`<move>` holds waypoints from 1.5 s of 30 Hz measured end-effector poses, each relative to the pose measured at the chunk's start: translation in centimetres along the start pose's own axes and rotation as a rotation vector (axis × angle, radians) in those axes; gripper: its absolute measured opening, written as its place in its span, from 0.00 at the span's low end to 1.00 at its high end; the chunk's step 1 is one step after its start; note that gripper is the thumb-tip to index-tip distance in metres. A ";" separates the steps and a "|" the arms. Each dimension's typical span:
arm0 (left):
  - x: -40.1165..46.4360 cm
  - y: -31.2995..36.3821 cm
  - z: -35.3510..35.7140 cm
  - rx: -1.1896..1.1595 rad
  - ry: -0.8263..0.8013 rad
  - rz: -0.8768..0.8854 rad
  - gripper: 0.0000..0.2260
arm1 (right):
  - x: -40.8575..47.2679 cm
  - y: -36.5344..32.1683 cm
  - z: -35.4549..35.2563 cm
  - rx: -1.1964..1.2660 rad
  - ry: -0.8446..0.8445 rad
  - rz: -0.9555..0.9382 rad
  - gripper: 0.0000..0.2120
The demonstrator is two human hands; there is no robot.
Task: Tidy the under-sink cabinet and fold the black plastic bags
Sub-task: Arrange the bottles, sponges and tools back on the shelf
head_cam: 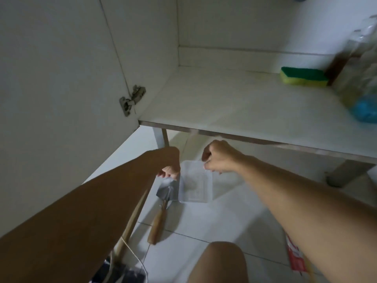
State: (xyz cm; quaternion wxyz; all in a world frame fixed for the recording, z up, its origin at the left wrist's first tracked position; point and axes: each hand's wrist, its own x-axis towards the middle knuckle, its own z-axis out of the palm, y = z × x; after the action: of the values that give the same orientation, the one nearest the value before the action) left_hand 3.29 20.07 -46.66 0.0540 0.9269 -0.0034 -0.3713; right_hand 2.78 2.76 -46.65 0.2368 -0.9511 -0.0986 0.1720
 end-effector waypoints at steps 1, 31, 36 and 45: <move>-0.4 -1.0 0.9 0.007 0.079 0.001 0.15 | 0.2 -0.2 1.3 0.004 -0.029 0.005 0.03; 2.9 -12.3 9.7 -0.476 0.408 -0.269 0.06 | 1.1 -6.5 17.5 0.519 -0.133 0.373 0.20; -1.0 -11.7 6.9 -0.448 0.392 -0.224 0.07 | -1.2 -6.7 14.2 0.527 -0.151 0.348 0.21; -8.7 -9.9 3.0 -0.399 0.327 -0.104 0.12 | -6.9 -8.0 6.1 0.460 -0.128 0.293 0.14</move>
State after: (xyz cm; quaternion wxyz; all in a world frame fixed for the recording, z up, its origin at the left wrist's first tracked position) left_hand -5.43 30.01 -43.87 0.2165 0.9445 0.1266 -0.2123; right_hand -6.74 10.39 -45.87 0.4122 -0.8637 0.0669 0.2821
